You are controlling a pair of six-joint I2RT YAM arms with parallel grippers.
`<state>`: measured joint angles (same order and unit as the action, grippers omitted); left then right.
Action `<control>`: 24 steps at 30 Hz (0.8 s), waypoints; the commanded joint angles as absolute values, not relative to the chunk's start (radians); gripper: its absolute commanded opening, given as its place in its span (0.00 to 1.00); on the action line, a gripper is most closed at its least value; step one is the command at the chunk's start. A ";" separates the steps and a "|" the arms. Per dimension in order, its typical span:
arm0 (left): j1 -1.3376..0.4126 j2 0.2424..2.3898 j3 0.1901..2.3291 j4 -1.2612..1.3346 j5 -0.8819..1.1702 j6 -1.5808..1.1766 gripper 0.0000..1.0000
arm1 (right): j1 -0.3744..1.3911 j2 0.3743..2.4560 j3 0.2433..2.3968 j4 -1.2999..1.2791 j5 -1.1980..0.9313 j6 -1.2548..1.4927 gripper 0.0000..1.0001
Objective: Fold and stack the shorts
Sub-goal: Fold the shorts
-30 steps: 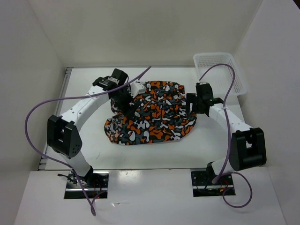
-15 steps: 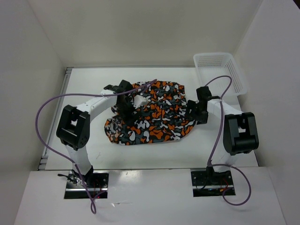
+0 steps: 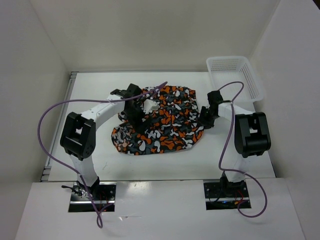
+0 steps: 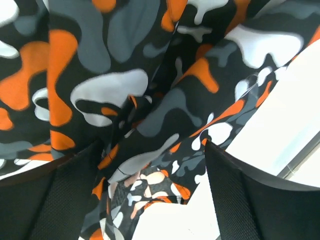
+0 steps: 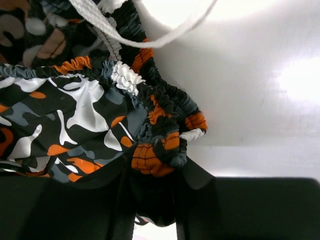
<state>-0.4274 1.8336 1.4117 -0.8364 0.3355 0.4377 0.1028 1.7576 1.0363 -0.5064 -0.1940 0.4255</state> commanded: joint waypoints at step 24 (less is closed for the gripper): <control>-0.399 1.835 1.492 -0.851 0.342 0.403 0.90 | 0.103 1.721 1.055 -0.463 -0.161 0.394 0.38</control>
<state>-0.4091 1.8294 1.4597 -0.8589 0.3264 0.3904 0.1028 1.7626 1.0492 -0.4900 -0.1749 0.4026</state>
